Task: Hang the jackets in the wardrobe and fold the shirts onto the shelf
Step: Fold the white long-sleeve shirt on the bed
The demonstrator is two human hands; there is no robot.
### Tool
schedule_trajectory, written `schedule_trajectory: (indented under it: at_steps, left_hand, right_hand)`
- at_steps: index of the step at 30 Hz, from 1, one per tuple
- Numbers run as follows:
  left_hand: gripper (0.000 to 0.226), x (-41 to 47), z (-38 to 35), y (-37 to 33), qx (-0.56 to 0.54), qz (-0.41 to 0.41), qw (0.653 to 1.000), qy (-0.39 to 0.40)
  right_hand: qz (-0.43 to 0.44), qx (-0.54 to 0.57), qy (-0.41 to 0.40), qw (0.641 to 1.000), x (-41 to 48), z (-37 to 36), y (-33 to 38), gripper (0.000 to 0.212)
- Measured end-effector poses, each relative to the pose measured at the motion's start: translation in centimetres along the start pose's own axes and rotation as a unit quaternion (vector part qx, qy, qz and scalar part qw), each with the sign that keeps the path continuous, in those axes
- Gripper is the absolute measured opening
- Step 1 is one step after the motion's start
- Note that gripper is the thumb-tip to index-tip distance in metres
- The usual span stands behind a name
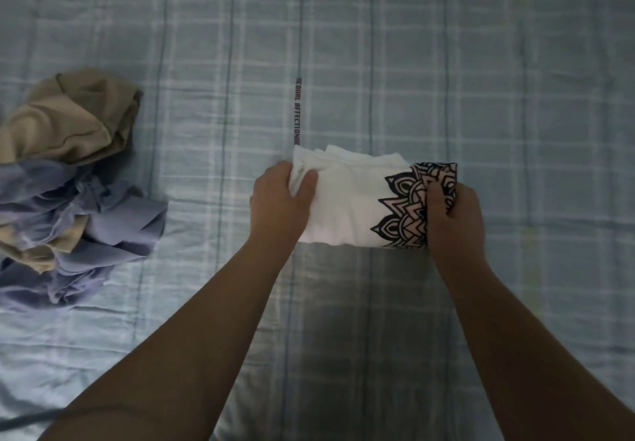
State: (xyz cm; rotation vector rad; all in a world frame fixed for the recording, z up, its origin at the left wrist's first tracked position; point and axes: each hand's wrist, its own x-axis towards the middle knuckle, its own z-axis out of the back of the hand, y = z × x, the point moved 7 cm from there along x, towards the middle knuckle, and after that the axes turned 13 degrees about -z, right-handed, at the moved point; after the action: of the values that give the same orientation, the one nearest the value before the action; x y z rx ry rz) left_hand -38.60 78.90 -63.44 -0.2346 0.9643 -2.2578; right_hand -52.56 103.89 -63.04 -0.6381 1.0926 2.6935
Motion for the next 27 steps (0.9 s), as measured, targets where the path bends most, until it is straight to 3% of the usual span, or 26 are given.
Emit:
schedule_trajectory:
  at_steps: [3, 6, 9, 12, 16, 20, 23, 27]
  left_hand:
    - [0.027, 0.7, 0.4, -1.1, -0.074, 0.017, 0.996, -0.052]
    - [0.026, 1.0, 0.4, -1.3, -0.051, 0.03, 0.995, -0.084]
    - [0.03, 1.3, -0.6, -0.3, 0.019, 0.06, 0.996, -0.058]
    - [0.049, 1.9, -1.0, 0.9, 0.071, 0.146, 0.987, 0.002]
    - [0.075, 0.8, -1.4, 1.0, -0.046, 0.213, 0.974, 0.067]
    - [0.084, -1.1, -1.6, 0.5, -0.111, 0.23, 0.961, 0.111]
    - [0.074, -2.5, -0.7, 0.3, -0.182, 0.264, 0.942, 0.097]
    - [0.045, -5.5, 1.9, -2.0, -0.242, 0.232, 0.937, 0.092]
  right_hand:
    - [-0.013, 0.013, -0.058, 0.998, 1.0, 0.6, 1.1, 0.036]
    - [-0.046, -0.022, -0.071, 0.996, 2.4, -0.3, 1.3, 0.051]
    - [-0.091, -0.088, -0.076, 0.989, 3.3, -1.3, 0.7, 0.07]
    - [-0.12, -0.101, -0.062, 0.986, 3.7, -1.5, 0.4, 0.072]
    - [-0.134, -0.095, -0.012, 0.986, 3.7, -1.4, 0.2, 0.055]
    - [-0.149, -0.065, 0.029, 0.986, 2.5, -0.7, 0.2, 0.062]
    - [-0.183, -0.013, 0.061, 0.981, 1.0, 0.4, -0.4, 0.058]
    - [-0.201, 0.051, 0.107, 0.972, -1.8, 2.9, -0.3, 0.05]
